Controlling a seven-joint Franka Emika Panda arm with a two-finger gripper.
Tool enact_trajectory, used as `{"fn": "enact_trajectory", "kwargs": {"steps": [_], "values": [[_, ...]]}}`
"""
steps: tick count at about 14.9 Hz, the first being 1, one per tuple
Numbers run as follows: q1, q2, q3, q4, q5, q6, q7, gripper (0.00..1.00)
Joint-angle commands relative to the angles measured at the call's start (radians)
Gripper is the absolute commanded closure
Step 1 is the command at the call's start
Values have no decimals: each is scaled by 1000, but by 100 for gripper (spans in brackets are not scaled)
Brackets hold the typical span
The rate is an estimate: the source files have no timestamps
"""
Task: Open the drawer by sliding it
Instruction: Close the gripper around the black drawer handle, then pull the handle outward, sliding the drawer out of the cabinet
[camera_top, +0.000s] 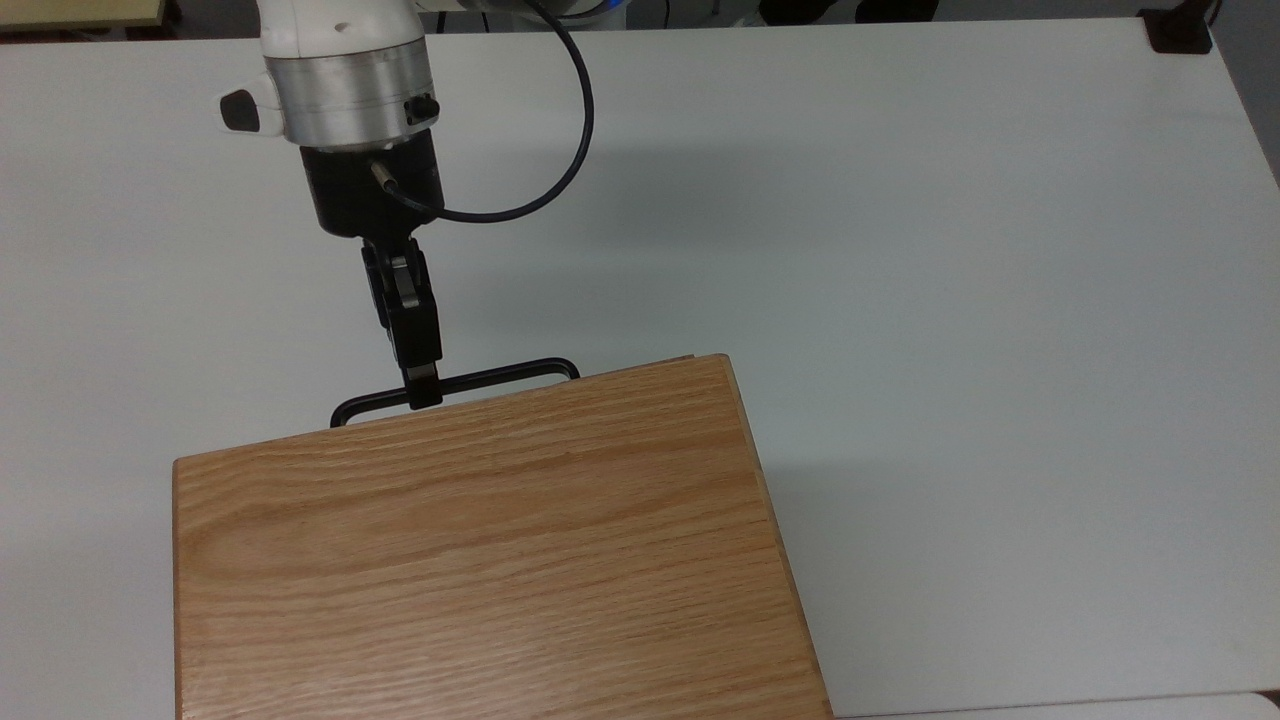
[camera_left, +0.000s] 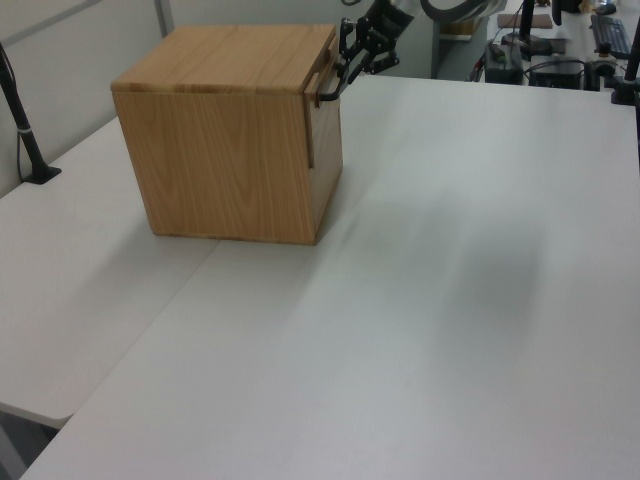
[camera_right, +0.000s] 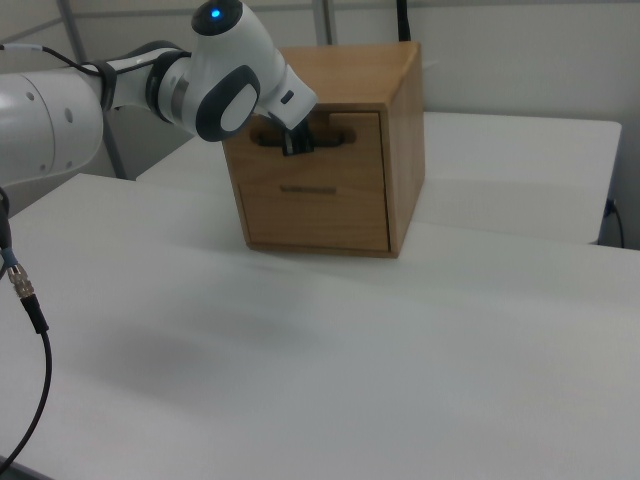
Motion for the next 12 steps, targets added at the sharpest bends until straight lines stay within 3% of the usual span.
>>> {"fn": "enact_trajectory", "kwargs": {"steps": [1,4,12], "values": [[1,-14,-3,-20,6,-28,-42,78],[0,-15,-3,-21,7,-31,-59,86],[-17,-92,-3,-59,9,-215,-146,86]]}}
